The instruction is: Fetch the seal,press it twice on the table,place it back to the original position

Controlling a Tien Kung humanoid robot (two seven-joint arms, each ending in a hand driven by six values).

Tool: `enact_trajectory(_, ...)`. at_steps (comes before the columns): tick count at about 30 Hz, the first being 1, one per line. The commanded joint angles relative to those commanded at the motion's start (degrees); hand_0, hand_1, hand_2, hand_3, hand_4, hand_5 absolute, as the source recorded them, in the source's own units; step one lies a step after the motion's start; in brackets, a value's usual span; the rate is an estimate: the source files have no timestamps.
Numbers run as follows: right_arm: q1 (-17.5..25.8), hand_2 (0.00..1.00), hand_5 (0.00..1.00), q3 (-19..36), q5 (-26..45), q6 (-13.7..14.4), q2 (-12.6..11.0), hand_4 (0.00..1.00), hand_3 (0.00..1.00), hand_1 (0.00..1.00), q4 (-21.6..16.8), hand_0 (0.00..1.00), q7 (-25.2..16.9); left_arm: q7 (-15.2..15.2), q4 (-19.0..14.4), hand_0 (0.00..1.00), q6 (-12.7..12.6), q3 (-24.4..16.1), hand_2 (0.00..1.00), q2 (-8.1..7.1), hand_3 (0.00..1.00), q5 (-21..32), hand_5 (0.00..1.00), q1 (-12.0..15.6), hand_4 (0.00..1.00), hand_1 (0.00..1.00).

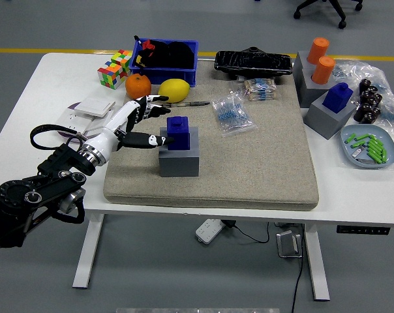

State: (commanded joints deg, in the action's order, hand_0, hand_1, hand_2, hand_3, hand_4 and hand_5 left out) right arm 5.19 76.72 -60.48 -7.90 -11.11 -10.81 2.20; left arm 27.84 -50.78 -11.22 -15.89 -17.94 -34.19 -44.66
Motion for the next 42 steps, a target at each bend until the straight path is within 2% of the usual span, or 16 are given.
enact_trajectory(8, -0.1, 0.673, 0.521, -0.1, 0.1, 0.0, -0.1, 0.744, 0.625, 0.69, 0.0, 0.744, 0.0, 0.3, 0.0, 0.782, -0.1, -0.3, 0.715, 1.44, 0.811, 1.1, 0.002, 0.1, 0.998, 0.77)
enact_trajectory(18, -0.1, 0.673, 0.519, -0.6, 0.4, -0.1, -0.1, 0.744, 0.626, 0.69, 0.0, 0.744, 0.1, 0.1, 1.2, 0.769, -0.3, 0.0, 0.685, 3.42, 0.779, 3.4, 0.002, 0.3, 0.977, 0.747)
enact_trajectory(19, -0.1, 0.673, 0.519, -0.6, 0.4, -0.1, -0.1, 0.744, 0.626, 0.69, 0.0, 0.744, 0.1, 0.1, 1.3, 0.769, -0.2, 0.1, 0.685, 3.5, 0.779, 3.5, 0.002, 0.3, 0.977, 0.747)
enact_trajectory(20, -0.2, 0.673, 0.519, -0.7, 0.4, -0.1, -0.1, 0.744, 0.626, 0.689, 0.0, 0.744, 0.1, 0.1, 1.4, 0.76, -0.2, 0.2, 0.664, 3.6, 0.772, 3.6, 0.002, 0.3, 0.936, 0.732)
enact_trajectory(25, -0.2, 0.673, 0.519, -0.8, 0.5, -0.1, -0.1, 0.744, 0.626, 0.689, 0.0, 0.744, 0.1, 0.0, 1.7, 0.76, -0.3, 0.5, 0.664, 3.96, 0.772, 4.1, 0.002, 0.5, 0.936, 0.732)
enact_trajectory(26, -0.2, 0.673, 0.519, -0.8, 0.5, -0.1, -0.1, 0.743, 0.625, 0.69, 0.0, 0.744, 0.1, 0.0, 1.7, 0.72, -0.3, 0.5, 0.641, 4.01, 0.751, 4.1, 0.002, 0.5, 0.871, 0.707)
enact_trajectory(31, -0.2, 0.673, 0.519, -1.0, 0.6, -0.1, -0.1, 0.743, 0.625, 0.69, 0.0, 0.744, 0.1, -0.1, 1.9, 0.72, -0.4, 0.4, 0.641, 4.25, 0.751, 4.1, 0.002, 0.4, 0.871, 0.707)
enact_trajectory(32, -0.2, 0.673, 0.518, -1.0, 0.6, -0.1, -0.1, 0.743, 0.626, 0.69, 0.0, 0.745, 0.1, -0.3, 2.1, 0.691, -0.2, 0.6, 0.595, 4.37, 0.737, 4.1, 0.002, 0.4, 0.827, 0.678)
enact_trajectory(37, -0.3, 0.673, 0.518, -0.9, 0.6, -0.1, -0.1, 0.743, 0.626, 0.69, -0.1, 0.745, 0.1, -0.3, 2.4, 0.691, 0.0, 0.8, 0.595, 4.65, 0.737, 4.3, 0.002, 0.4, 0.827, 0.678)
enact_trajectory(38, -0.3, 0.673, 0.517, -0.9, 0.6, -0.1, -0.2, 0.743, 0.625, 0.689, -0.1, 0.745, 0.1, -0.3, 2.5, 0.673, 0.0, 0.8, 0.516, 4.74, 0.622, 4.4, 0.002, 0.4, 0.78, 0.605)
enact_trajectory(42, -0.3, 0.673, 0.517, -1.0, 0.6, 0.0, -0.2, 0.743, 0.625, 0.689, -0.1, 0.745, 0.1, 0.3, 2.9, 0.673, -0.6, 0.8, 0.516, 4.98, 0.622, 4.5, 0.002, 0.4, 0.78, 0.605)
